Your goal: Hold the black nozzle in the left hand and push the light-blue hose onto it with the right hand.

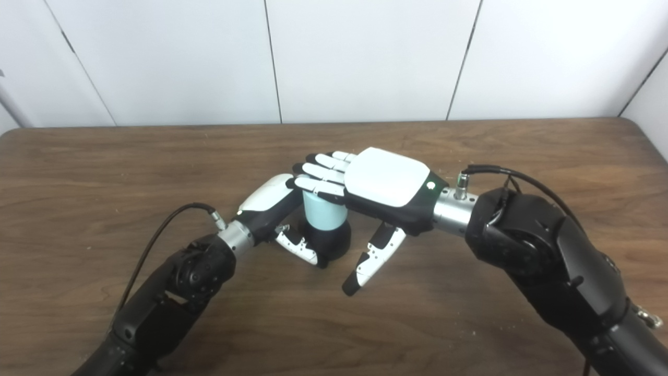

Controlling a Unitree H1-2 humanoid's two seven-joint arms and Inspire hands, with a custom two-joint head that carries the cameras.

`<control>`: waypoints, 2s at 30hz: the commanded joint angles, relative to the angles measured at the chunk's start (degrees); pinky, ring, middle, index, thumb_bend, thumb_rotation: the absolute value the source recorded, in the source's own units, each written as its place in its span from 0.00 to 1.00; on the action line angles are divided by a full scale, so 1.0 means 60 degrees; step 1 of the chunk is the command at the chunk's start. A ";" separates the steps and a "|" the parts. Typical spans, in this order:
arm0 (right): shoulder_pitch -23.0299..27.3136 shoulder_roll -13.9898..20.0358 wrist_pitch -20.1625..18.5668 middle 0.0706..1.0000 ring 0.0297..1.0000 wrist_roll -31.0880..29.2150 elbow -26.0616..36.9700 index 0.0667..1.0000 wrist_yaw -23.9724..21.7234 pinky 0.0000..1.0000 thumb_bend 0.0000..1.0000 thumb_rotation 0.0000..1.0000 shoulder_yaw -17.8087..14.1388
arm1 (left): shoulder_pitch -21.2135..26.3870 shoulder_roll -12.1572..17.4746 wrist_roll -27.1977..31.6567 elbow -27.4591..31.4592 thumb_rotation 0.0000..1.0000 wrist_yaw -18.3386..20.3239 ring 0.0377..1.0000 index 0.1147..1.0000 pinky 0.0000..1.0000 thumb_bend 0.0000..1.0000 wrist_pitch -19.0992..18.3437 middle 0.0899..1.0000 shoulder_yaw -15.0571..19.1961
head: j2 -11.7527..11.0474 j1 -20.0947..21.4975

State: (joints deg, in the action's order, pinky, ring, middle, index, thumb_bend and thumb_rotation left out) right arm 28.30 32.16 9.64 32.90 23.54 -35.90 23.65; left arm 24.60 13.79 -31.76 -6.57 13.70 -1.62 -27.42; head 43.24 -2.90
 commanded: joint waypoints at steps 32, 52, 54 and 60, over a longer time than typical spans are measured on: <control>-0.0238 0.0122 0.1181 0.98 1.00 0.1952 -0.0260 0.91 0.0353 0.98 0.71 0.77 0.0144 | -0.0161 0.0263 -0.0097 -0.0437 0.00 0.0528 0.57 0.44 1.00 0.52 -0.0457 0.41 0.0047 | 0.0001 0.0040; -0.0324 -0.1765 -0.3486 1.00 1.00 -0.0123 0.0170 1.00 -0.0434 0.88 0.89 0.74 -0.2151 | -0.0151 0.0182 -0.0004 -0.0560 0.00 0.0591 0.57 0.44 1.00 0.52 -0.0465 0.40 0.0023 | -0.0149 0.0002; -0.0283 -0.1850 -0.3985 1.00 1.00 -0.0630 0.0223 1.00 -0.0419 0.87 0.94 0.74 -0.2424 | -0.0204 0.0209 -0.0066 -0.0489 0.00 0.0523 0.56 0.44 1.00 0.52 -0.0447 0.40 0.0028 | -0.0089 -0.0045; -0.0454 -0.2036 -0.3760 1.00 1.00 -0.1001 0.0162 1.00 0.0702 0.85 0.89 0.71 -0.2853 | -0.0288 0.0273 -0.0201 -0.0427 0.00 0.0439 0.56 0.44 1.00 0.52 -0.0412 0.41 0.0008 | -0.0050 0.0004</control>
State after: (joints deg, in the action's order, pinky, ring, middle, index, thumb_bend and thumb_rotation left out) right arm 23.96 19.78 -14.81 27.90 23.50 -34.23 7.62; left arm 24.79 13.49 -30.81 -7.36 14.00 -1.42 -26.81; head 42.80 -2.90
